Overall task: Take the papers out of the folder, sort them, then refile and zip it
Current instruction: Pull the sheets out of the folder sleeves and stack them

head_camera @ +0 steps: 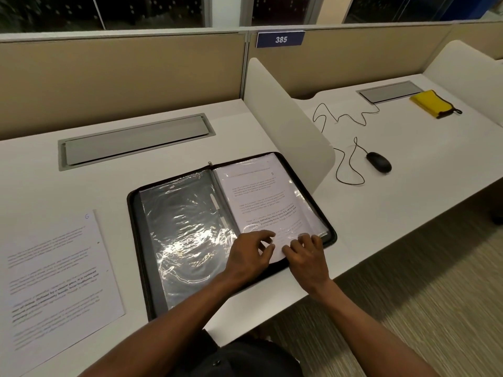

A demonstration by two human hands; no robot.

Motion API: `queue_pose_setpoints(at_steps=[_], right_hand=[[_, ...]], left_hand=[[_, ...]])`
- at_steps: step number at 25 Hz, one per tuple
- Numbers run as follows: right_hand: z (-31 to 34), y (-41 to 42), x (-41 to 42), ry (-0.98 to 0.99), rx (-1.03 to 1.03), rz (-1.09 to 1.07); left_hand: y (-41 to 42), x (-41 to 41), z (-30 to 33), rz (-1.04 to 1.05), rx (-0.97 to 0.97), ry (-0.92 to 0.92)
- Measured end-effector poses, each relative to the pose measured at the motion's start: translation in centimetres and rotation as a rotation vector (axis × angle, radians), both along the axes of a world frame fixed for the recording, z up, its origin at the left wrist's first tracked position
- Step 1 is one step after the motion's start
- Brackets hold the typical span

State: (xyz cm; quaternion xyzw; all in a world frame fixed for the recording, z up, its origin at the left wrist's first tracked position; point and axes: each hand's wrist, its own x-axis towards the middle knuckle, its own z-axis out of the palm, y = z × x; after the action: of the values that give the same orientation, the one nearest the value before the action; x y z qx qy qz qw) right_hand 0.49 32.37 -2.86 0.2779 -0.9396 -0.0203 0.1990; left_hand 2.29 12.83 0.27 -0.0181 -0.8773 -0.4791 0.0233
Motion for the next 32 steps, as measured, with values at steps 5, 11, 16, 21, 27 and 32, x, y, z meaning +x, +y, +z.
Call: queue_pose_setpoints(at_steps=[5, 11, 16, 21, 27, 32], right_hand=[[0.2, 1.2, 2.6, -0.05, -0.079, -0.02], [-0.7, 1.5, 8.8, -0.211, -0.321, -0.27], [0.2, 1.6, 10.9, -0.34, -0.436, -0.318], [2.5, 2.1, 8.9, -0.452, -0.976, -0.74], [2.2, 2.7, 7.4, -0.686, -1.208, -1.11], [4.2, 4.0, 10.3, -0.845, -1.603, -1.052]], left_hand=[[-0.2, 0.5, -0.3, -0.05, -0.005, -0.011], [0.0, 4.0, -2.9, -0.445, -0.481, 0.267], [1.6, 6.2, -3.6, -0.439, -0.642, 0.399], [2.3, 7.1, -4.4, -0.514, -0.771, 0.481], [3.5, 8.7, -3.7, -0.672, -0.681, 0.546], [1.8, 10.7, -2.2, -0.127, -0.095, 0.137]])
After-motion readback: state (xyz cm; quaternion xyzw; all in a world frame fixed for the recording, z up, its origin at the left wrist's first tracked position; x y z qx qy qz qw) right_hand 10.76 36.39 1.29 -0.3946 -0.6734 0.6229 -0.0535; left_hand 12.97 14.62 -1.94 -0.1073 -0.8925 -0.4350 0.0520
